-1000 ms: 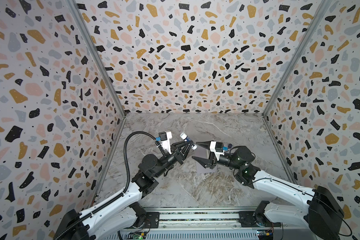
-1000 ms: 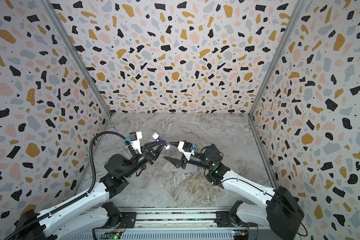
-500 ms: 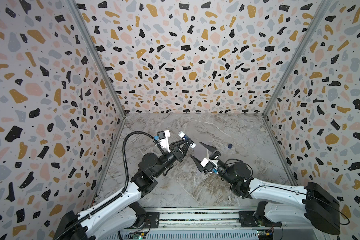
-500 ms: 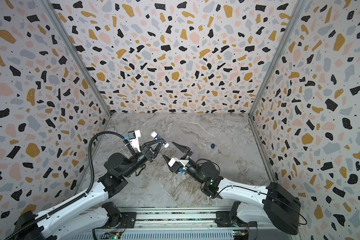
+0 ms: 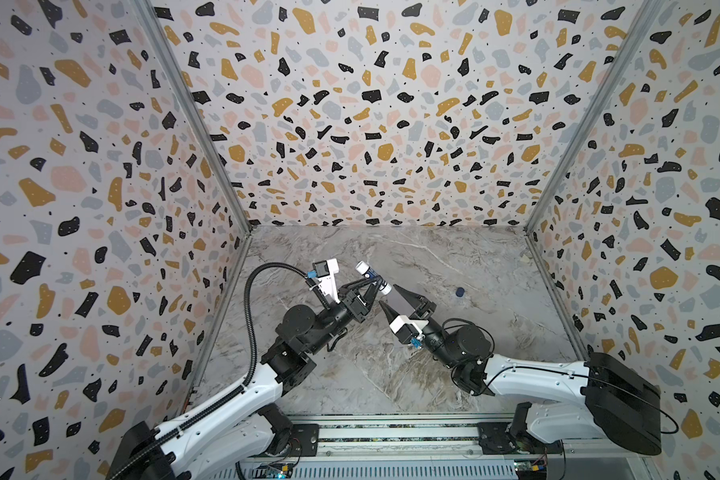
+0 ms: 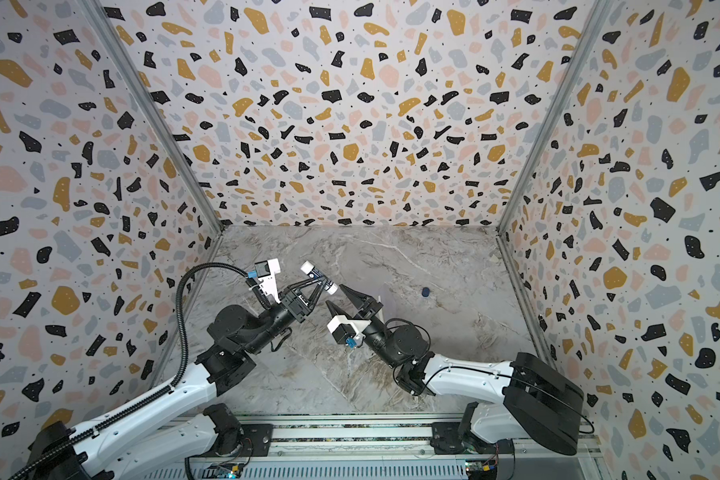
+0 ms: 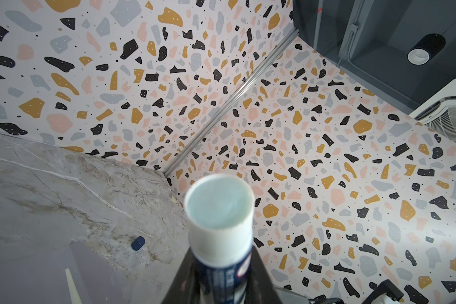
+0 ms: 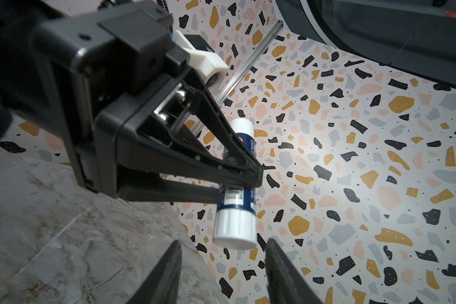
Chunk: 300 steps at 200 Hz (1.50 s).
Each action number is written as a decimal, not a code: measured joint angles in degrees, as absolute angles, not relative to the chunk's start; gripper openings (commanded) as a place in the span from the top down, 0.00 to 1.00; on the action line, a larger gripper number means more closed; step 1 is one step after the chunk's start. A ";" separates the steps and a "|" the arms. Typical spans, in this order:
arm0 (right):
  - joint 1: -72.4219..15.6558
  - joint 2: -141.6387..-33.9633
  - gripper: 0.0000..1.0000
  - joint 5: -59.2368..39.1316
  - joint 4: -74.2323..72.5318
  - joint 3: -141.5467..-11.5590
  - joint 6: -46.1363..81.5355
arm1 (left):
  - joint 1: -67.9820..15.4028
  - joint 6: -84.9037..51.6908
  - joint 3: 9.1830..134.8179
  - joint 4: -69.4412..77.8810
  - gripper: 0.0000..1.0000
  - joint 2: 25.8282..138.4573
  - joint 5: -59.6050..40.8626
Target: Place the letter into the envelope and seal it
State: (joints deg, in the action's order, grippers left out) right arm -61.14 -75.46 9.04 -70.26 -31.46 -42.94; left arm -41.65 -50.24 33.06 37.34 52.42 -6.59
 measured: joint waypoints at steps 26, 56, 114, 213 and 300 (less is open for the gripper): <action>-61.14 -76.79 0.54 9.76 -71.31 -32.58 -42.94 | -41.65 -50.30 33.06 37.34 1.00 52.42 -6.68; -61.14 -77.73 0.61 10.11 -72.20 -33.61 -42.92 | -41.65 -50.37 33.15 37.32 1.00 52.47 -7.01; -61.14 -78.48 0.80 10.61 -72.99 -34.26 -42.09 | -41.65 -50.41 33.52 37.34 1.00 52.49 -7.03; -50.98 -71.59 0.94 -11.31 -58.61 -36.25 -18.46 | -41.67 -45.43 33.63 37.98 1.00 52.38 -8.82; -40.40 -74.94 0.95 -45.84 -61.34 -40.47 19.70 | -41.85 -34.46 33.54 38.63 1.00 50.54 -14.39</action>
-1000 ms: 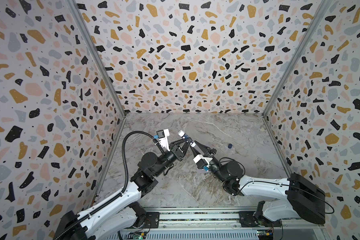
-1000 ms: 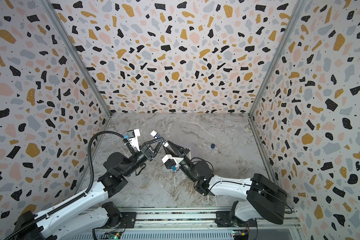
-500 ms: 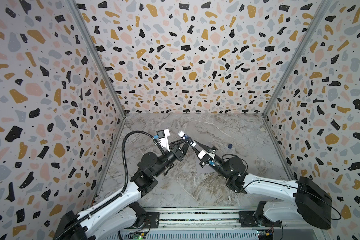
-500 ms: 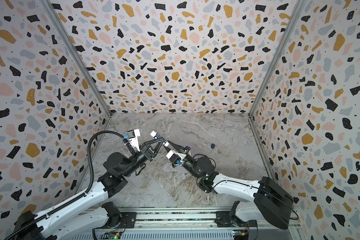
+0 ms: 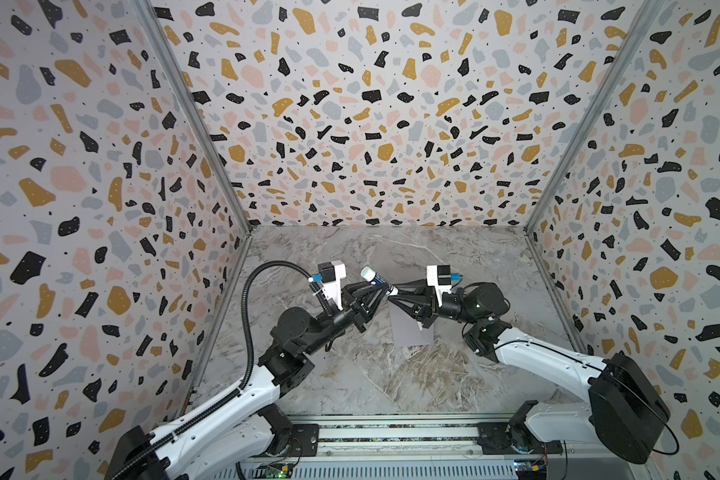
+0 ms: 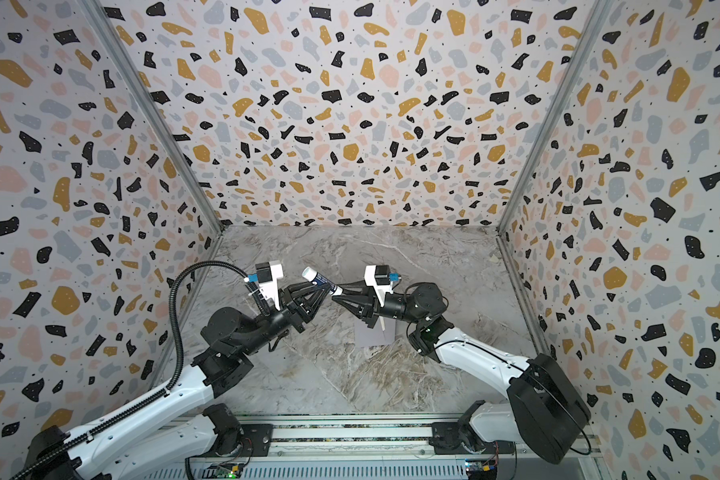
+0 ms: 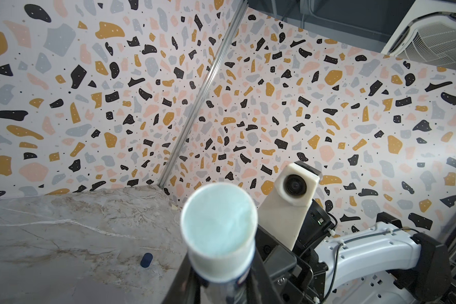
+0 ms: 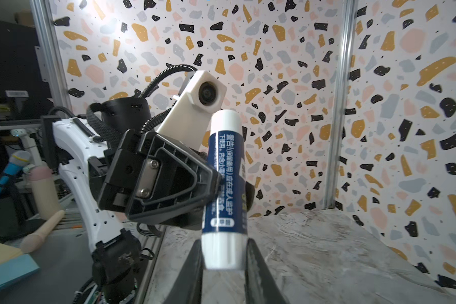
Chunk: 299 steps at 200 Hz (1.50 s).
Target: Place the letter into the envelope and seal it
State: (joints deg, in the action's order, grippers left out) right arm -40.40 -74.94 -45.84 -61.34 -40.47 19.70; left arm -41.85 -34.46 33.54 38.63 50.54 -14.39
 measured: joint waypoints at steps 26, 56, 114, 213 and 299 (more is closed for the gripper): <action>-40.18 -75.18 0.81 -47.75 -61.73 -40.84 22.55 | -42.04 -33.52 33.45 38.54 1.00 49.95 -14.87; -40.62 -74.59 0.52 -45.45 -59.99 -40.62 19.90 | -42.06 -34.59 33.45 38.17 1.00 50.15 -13.45; -53.25 -65.10 0.32 -14.59 -58.72 -32.93 -10.87 | -42.06 -39.81 33.47 37.50 1.00 50.48 -9.26; -62.83 -73.21 0.55 9.47 -68.58 -32.69 -43.11 | -42.06 -43.16 33.54 37.34 1.00 50.61 -8.45; -63.02 -75.02 0.73 12.16 -71.53 -33.93 -44.77 | -42.06 -43.53 33.80 37.36 1.00 51.24 -8.56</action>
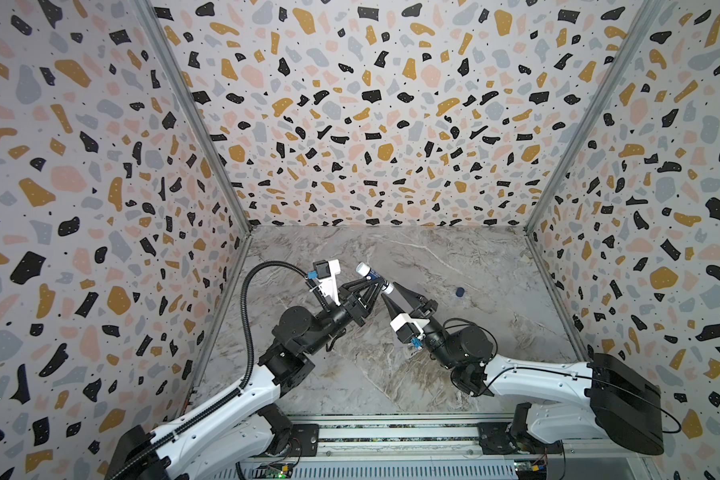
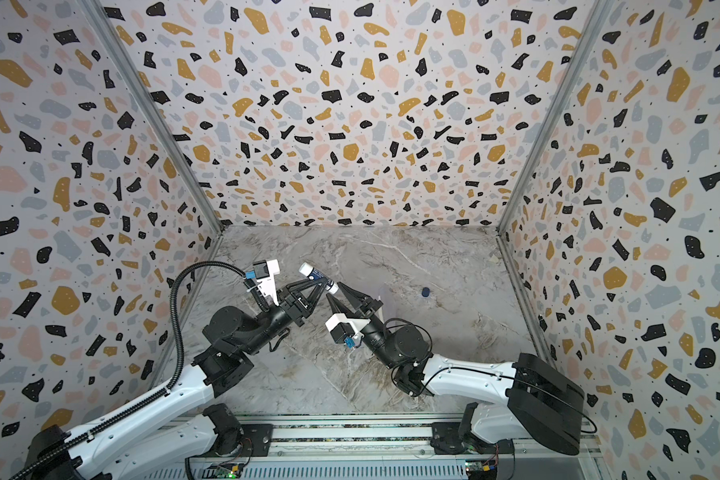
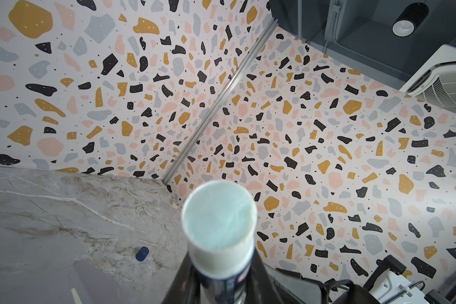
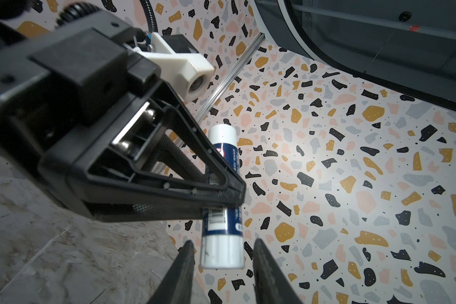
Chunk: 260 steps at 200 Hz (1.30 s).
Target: Place the letter into the envelope and seal it
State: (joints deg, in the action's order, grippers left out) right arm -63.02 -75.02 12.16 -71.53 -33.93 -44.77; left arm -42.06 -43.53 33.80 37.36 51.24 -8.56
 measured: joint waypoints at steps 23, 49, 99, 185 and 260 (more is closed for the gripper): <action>-63.02 -75.64 0.81 12.27 -71.46 -34.39 -44.73 | -42.04 -43.68 33.80 37.36 1.00 51.24 -8.56; -63.02 -75.75 0.92 12.29 -71.16 -34.70 -44.56 | -41.85 -43.75 33.80 37.41 1.00 51.24 -8.49; -57.63 -72.03 0.96 2.22 -63.90 -35.09 -32.42 | -41.76 -41.58 33.98 36.99 1.00 51.29 -9.10; -39.62 -72.77 0.94 -45.47 -58.81 -41.04 13.58 | -41.76 -31.22 34.98 34.83 1.00 49.58 -16.05; -41.56 -70.48 0.46 -40.36 -55.09 -40.38 9.93 | -41.78 -32.97 34.98 34.59 1.00 49.60 -14.72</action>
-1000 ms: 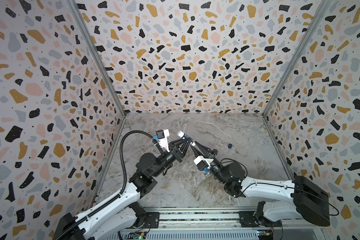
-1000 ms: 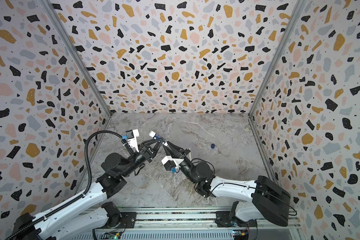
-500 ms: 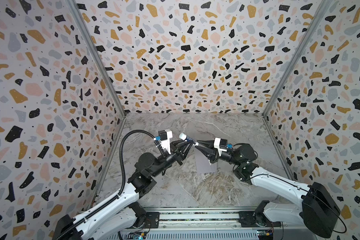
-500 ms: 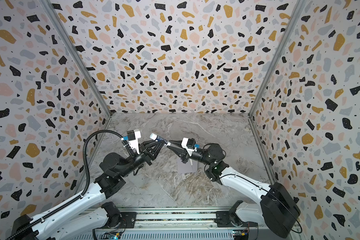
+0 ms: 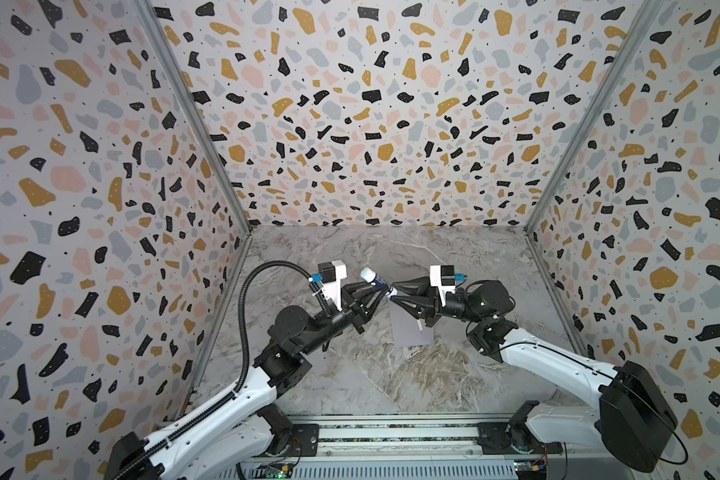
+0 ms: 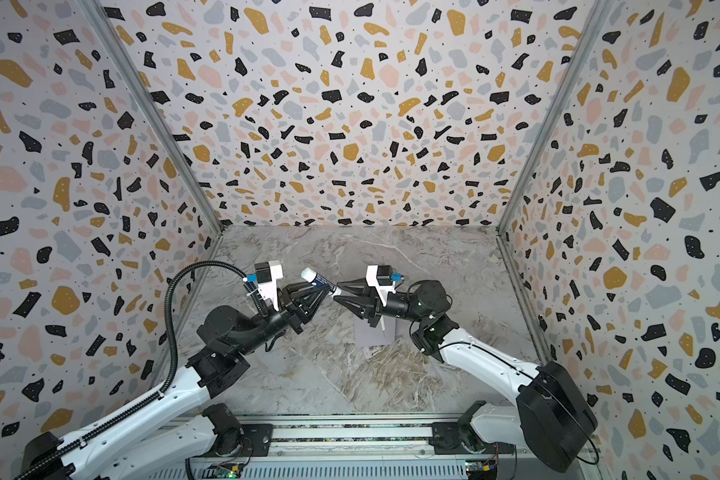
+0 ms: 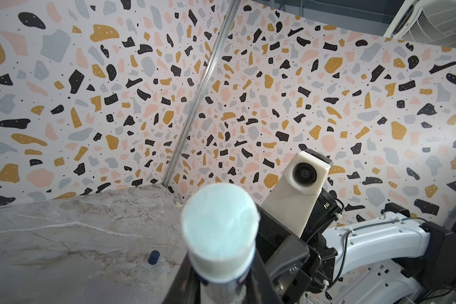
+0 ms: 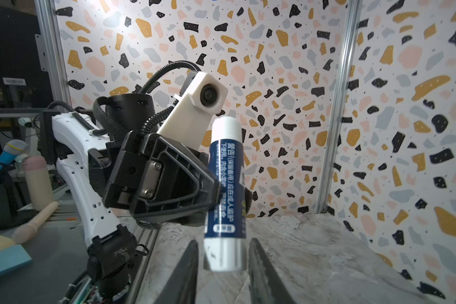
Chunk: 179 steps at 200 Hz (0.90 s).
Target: Place the letter into the envelope and seal it
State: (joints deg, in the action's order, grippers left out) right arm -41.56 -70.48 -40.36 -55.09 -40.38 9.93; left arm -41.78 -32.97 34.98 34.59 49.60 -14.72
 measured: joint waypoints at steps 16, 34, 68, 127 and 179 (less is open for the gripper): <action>-45.67 -67.44 0.34 -30.30 -54.30 -37.67 1.89 | -41.78 -34.89 34.98 34.76 1.00 49.93 -13.63; -50.98 -65.12 0.33 -19.62 -55.46 -34.72 -8.56 | -41.78 -37.15 34.98 34.87 1.00 50.39 -12.84; -57.08 -65.76 0.41 -4.43 -60.53 -32.45 -24.36 | -41.78 -40.10 35.00 35.55 1.00 50.85 -12.34; -59.29 -69.60 0.58 5.26 -65.32 -32.38 -36.03 | -41.80 -41.85 35.35 36.12 1.00 50.92 -12.38; -59.40 -70.02 0.59 6.94 -66.74 -32.38 -37.65 | -41.78 -42.24 35.42 36.12 1.00 51.37 -12.78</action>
State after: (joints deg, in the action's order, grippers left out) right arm -59.40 -70.02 6.94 -66.74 -32.38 -37.65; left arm -41.78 -42.24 35.42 36.12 51.37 -12.78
